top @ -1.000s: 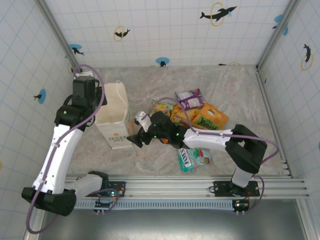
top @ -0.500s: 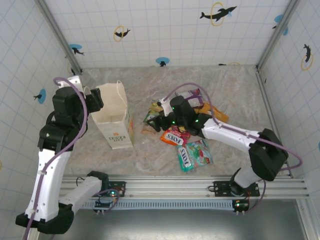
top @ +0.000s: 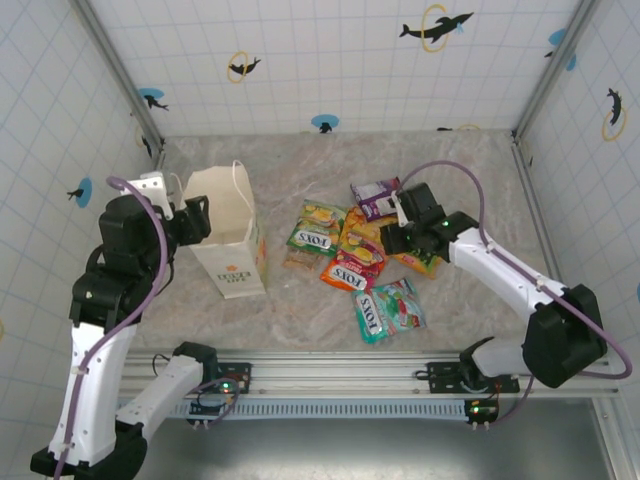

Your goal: Place the snacks into the paper bag

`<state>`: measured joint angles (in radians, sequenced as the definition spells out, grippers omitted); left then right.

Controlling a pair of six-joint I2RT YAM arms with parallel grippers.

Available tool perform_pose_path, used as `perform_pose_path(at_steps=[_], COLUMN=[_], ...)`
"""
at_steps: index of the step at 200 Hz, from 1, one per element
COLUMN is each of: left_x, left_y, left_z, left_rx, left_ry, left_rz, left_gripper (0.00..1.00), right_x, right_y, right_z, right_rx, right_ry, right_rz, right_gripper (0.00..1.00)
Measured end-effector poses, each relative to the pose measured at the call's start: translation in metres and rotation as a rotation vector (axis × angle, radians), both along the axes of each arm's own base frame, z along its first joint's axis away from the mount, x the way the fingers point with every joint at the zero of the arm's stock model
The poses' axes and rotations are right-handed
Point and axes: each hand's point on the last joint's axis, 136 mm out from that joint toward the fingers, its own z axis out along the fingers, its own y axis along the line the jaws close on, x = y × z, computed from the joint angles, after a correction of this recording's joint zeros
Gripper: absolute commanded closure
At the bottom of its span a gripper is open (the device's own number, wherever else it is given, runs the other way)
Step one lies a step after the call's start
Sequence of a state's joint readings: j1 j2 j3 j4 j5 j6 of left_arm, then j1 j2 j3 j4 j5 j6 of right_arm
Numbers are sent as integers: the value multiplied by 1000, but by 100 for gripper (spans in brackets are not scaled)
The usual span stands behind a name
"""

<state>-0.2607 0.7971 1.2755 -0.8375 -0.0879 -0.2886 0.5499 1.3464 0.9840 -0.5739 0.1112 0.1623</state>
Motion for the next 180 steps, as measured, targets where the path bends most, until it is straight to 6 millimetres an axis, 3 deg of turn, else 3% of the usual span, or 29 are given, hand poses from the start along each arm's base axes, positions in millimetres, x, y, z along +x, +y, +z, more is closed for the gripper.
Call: perform_pose_path(at_steps=[31,69,95,138,180], left_x=[-1,-1,-1,-1,0], left_y=[-3,-5,-5,-5,-7], left_z=[-9,-17,-17,-17,-21], left_rx=[1,2,2,2,-1], left_ry=[29,59,61,61,80], left_rz=[-15,-25,-26,-26,-34], left_gripper=[28,28,28,29,30], right_x=[-16,-29,-27,-14,-8], right_y=[-32,-49,-50,-37,-32], right_z=[-26,-56,-67,-68,-84], right_rx=[-201,-352,-387,-377,-396], right_ry=[39,66,53,-6,-1], right_rz=[49,133,180,239,290], right_gripper=[25,30,30,31,36])
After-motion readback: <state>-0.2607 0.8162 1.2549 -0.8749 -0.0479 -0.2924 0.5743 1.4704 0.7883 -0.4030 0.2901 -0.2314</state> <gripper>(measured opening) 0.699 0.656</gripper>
